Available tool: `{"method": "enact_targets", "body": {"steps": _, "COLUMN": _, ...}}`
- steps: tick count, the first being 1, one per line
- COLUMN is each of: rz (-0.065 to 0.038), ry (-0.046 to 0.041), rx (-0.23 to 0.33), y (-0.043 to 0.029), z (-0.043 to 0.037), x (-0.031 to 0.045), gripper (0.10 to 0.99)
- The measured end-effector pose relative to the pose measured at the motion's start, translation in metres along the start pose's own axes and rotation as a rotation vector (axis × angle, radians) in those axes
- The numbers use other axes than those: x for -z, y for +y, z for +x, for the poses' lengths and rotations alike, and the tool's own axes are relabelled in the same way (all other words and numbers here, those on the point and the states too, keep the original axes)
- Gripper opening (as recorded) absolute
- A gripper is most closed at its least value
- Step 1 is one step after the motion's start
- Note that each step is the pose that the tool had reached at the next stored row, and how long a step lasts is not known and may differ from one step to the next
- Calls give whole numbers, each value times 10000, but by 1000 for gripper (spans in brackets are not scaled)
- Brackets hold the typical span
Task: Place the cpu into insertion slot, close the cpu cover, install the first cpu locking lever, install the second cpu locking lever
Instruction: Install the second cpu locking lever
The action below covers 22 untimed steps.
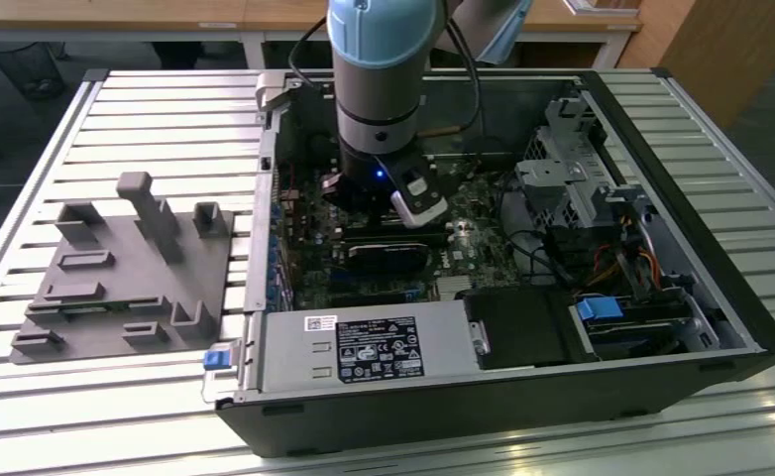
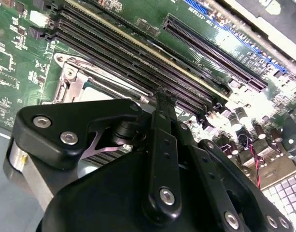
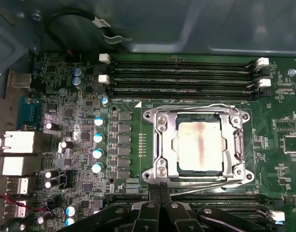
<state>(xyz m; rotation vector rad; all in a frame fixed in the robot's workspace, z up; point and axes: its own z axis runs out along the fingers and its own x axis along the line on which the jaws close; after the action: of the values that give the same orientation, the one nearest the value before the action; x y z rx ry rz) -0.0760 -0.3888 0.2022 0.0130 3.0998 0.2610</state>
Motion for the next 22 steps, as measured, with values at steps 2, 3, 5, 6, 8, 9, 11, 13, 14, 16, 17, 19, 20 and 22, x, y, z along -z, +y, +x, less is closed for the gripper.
{"method": "enact_targets", "body": {"steps": 2, "rz": -76, "ry": 1, "rx": -3, "y": -10, "z": 11, "x": -8, "gripper": 106}}
{"method": "enact_targets", "body": {"steps": 3, "rz": -127, "ry": 1, "rx": -5, "y": -15, "z": 16, "x": -10, "gripper": 106}}
{"method": "enact_targets", "body": {"steps": 5, "rz": -246, "ry": 0, "rx": -9, "y": -28, "z": 24, "x": -14, "gripper": 106}}
{"method": "enact_targets", "body": {"steps": 6, "rz": -267, "ry": 1, "rx": -9, "y": -30, "z": 26, "x": -21, "gripper": 106}}
{"method": "enact_targets", "body": {"steps": 8, "rz": -304, "ry": 0, "rx": -11, "y": -33, "z": 29, "x": -34, "gripper": 106}}
{"method": "enact_targets", "body": {"steps": 9, "rz": -330, "ry": 2, "rx": -12, "y": -35, "z": 31, "x": -39, "gripper": 106}}
{"method": "enact_targets", "body": {"steps": 11, "rz": -443, "ry": 3, "rx": -15, "y": -36, "z": 33, "x": -46, "gripper": 106}}
{"method": "enact_targets", "body": {"steps": 13, "rz": -527, "ry": 3, "rx": -18, "y": -37, "z": 34, "x": -53, "gripper": 106}}
{"method": "enact_targets", "body": {"steps": 14, "rz": -563, "ry": 4, "rx": -19, "y": -38, "z": 34, "x": -57, "gripper": 106}}
{"method": "enact_targets", "body": {"steps": 16, "rz": -622, "ry": 4, "rx": -21, "y": -39, "z": 36, "x": -68, "gripper": 106}}
{"method": "enact_targets", "body": {"steps": 17, "rz": -647, "ry": 3, "rx": -22, "y": -40, "z": 37, "x": -74, "gripper": 106}}
{"method": "enact_targets", "body": {"steps": 19, "rz": -697, "ry": 1, "rx": -22, "y": -42, "z": 39, "x": -88, "gripper": 106}}
{"method": "enact_targets", "body": {"steps": 20, "rz": -717, "ry": 2, "rx": -23, "y": -44, "z": 43, "x": -94, "gripper": 106}}
{"method": "enact_targets", "body": {"steps": 22, "rz": -750, "ry": 4, "rx": -24, "y": -46, "z": 57, "x": -104, "gripper": 106}}
